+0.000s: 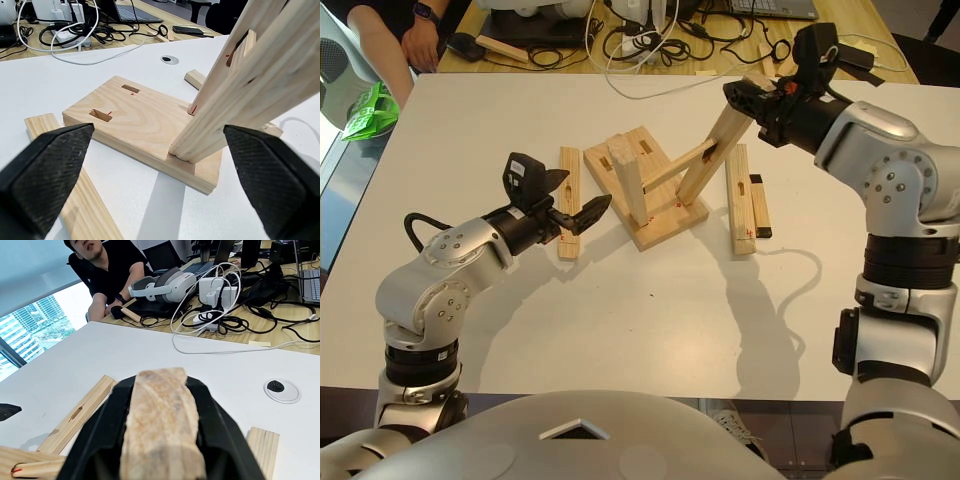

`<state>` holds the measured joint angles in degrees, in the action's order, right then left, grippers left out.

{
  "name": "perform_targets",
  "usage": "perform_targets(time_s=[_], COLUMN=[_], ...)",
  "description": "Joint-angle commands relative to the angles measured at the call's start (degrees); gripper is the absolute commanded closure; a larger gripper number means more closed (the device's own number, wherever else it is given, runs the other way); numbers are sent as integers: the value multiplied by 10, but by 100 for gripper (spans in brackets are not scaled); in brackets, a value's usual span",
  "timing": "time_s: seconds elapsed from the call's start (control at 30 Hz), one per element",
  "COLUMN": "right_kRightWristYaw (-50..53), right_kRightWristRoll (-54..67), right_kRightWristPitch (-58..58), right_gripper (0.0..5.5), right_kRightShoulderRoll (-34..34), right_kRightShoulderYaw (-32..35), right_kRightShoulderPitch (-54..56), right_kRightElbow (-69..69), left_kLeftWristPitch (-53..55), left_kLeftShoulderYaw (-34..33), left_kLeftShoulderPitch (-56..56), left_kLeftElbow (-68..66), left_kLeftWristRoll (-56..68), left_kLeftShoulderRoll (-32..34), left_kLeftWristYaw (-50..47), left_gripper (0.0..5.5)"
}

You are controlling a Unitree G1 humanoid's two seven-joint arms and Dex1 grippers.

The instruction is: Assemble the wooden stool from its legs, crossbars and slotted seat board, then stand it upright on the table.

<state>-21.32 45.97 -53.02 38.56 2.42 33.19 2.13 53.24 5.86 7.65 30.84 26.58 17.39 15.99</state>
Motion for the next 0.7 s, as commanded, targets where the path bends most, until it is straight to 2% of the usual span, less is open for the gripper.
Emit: perform_targets(time_s=[0.03, 0.23, 0.43, 0.7], right_kRightWristYaw=[4, -14, 15, -6], right_kRightWristRoll=[-51, -82, -52, -79], right_kRightWristPitch=[-46, -24, -53, -55], right_gripper=[449, 448, 448, 448], right_kRightShoulderRoll=[-16, -5, -40, -40], right_kRightShoulderYaw=[-41, -52, 13, -5], right_kRightShoulderPitch=[-57, -80, -62, -52], right_kRightElbow=[40, 30, 54, 81], left_kLeftWristPitch=[0, 1, 0, -3], left_kLeftShoulderYaw=[5, 5, 5, 8], left_kLeftShoulderPitch=[3, 3, 3, 9], left_kLeftElbow=[2, 2, 1, -1], left_kLeftWristRoll=[-7, -7, -8, -10], left_kLeftShoulderRoll=[2, 5, 4, 2], left_kLeftWristYaw=[0, 2, 0, 1], left_gripper=[70, 70, 70, 70])
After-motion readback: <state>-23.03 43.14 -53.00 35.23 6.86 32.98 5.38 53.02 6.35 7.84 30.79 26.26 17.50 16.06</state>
